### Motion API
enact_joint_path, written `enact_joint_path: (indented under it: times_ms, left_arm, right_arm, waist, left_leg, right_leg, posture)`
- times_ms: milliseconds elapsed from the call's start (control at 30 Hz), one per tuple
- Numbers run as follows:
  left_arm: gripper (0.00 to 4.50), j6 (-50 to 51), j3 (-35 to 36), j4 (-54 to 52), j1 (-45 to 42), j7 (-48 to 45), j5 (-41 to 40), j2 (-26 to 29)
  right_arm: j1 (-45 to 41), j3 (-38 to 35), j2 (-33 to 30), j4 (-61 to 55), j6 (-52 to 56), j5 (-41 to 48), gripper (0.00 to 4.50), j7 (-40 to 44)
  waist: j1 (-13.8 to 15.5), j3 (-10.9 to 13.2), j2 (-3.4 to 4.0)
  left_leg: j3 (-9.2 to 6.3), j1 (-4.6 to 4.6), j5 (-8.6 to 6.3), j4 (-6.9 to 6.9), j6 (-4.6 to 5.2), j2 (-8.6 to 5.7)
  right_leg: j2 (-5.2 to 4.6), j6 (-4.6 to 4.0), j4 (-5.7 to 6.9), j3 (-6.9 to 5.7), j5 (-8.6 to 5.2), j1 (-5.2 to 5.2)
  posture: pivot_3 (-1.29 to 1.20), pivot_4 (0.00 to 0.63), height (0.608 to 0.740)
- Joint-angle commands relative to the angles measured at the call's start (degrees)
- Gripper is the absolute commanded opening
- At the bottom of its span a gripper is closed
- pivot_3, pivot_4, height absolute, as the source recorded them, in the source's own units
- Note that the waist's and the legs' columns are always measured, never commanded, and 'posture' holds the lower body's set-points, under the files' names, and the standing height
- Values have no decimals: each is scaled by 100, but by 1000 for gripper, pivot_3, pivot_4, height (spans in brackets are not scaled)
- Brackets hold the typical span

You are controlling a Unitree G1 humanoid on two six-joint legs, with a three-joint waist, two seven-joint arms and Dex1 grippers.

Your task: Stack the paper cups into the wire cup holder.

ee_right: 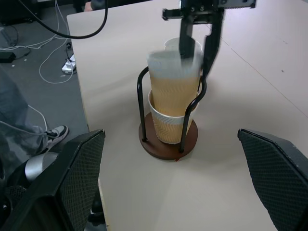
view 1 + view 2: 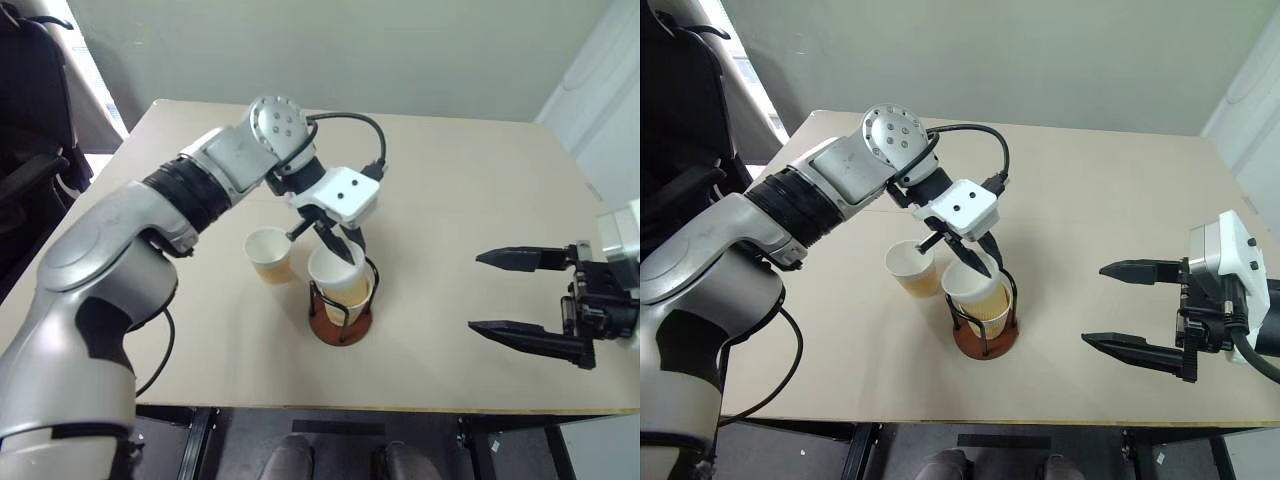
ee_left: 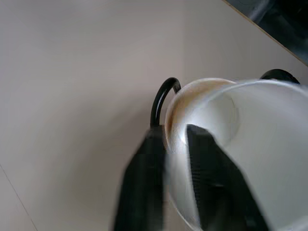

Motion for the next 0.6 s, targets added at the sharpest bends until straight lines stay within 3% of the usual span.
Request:
enact_joint_path:
  times_ms: [33, 200, 400, 600]
  left_arm:
    - [2364, -202, 393, 50, -74, -196, 3, -57]
    - [4226, -181, 959, 276, 31, -196, 214, -199]
    - [4226, 275, 2100, 1509, 39, -126, 1081, 60]
    - [4226, 348, 2650, 2817, 220, 227, 2309, 451]
  right_arm:
    - [-12, -200, -36, -63, -84, 51, 4500, -1]
    - [-80, -126, -98, 33, -118, -6, 4500, 76]
    - [-179, -33, -174, 152, -160, -82, 4500, 208]
    - [-295, 251, -223, 327, -312, -274, 4500, 405]
  waist:
    - [1, 0, 0]
    - [4, 0, 0]
    - [-20, -1, 3]
    - [-85, -1, 7]
  left_leg:
    - [0, 0, 0, 0, 0, 0]
    - [0, -3, 0, 2, 1, -5]
    - [4, -2, -1, 2, 2, -5]
    - [4, 6, -1, -3, 3, -4]
  right_leg:
    - [0, 0, 0, 0, 0, 0]
    - [0, 5, 0, 0, -2, 0]
    - [1, 10, 3, 1, -4, -2]
    - [1, 13, -3, 10, -7, -8]
  posture:
    - [0, 150, 740]
    - [0, 150, 740]
    - [0, 150, 740]
    - [0, 150, 740]
